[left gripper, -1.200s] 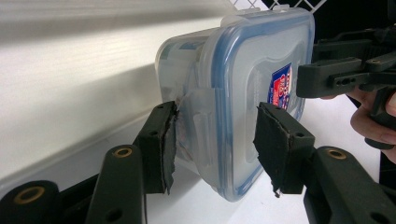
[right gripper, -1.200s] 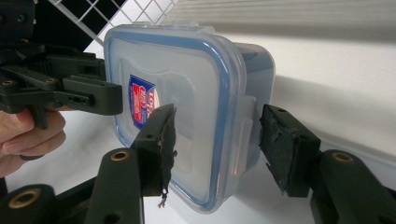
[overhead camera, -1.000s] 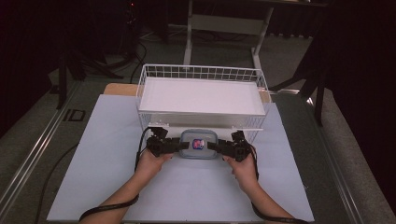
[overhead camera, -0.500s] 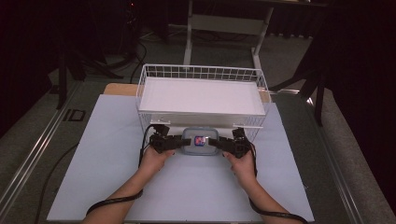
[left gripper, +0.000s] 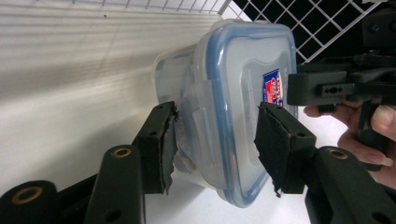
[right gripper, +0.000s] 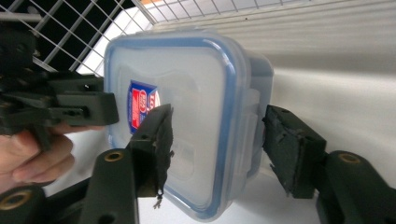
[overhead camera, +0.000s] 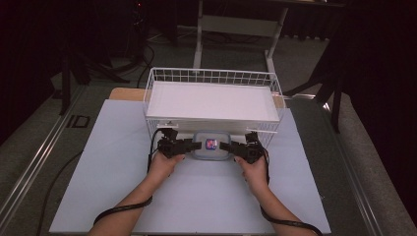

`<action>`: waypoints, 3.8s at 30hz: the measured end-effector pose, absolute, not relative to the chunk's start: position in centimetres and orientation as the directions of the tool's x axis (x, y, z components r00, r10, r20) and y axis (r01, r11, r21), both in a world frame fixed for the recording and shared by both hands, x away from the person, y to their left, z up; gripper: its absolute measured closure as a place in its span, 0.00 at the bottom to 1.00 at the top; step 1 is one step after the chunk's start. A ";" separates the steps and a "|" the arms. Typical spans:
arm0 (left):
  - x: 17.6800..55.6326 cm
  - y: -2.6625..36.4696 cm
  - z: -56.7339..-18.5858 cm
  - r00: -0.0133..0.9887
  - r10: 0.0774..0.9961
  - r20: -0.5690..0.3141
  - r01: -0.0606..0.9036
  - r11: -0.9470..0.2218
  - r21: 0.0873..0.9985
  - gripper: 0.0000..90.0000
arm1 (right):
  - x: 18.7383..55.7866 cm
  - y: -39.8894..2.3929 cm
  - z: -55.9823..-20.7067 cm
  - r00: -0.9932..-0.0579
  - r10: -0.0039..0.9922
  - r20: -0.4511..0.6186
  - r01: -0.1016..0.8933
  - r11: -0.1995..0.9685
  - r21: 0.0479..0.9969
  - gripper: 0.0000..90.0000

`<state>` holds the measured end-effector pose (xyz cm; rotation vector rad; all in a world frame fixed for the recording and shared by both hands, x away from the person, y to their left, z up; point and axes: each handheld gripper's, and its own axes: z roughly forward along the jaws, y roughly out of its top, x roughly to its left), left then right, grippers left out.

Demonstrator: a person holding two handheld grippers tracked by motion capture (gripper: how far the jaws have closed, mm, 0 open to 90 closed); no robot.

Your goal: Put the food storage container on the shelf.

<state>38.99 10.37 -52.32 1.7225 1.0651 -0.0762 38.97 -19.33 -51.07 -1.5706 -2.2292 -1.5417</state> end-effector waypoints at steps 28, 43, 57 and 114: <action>38.4 9.8 -52.3 0.670 0.652 -0.354 0.531 -0.088 0.843 0.08 | 39.0 -18.6 -50.1 -0.528 0.795 0.300 0.605 0.104 0.790 0.47; 34.3 10.9 -50.6 0.736 0.635 -0.236 0.451 -0.200 0.870 0.05 | 34.8 -18.0 -47.9 -0.615 0.748 0.252 0.541 0.167 0.824 0.76; 29.6 12.4 -50.2 0.758 0.630 -0.171 0.411 -0.256 0.875 0.04 | 33.7 -15.2 -50.6 -0.642 0.734 0.223 0.567 0.258 0.783 1.00; 22.9 16.2 -51.9 0.693 0.707 -0.141 0.425 -0.244 0.872 0.04 | 40.2 -12.2 -52.3 -0.526 0.815 0.241 0.609 0.163 0.777 1.00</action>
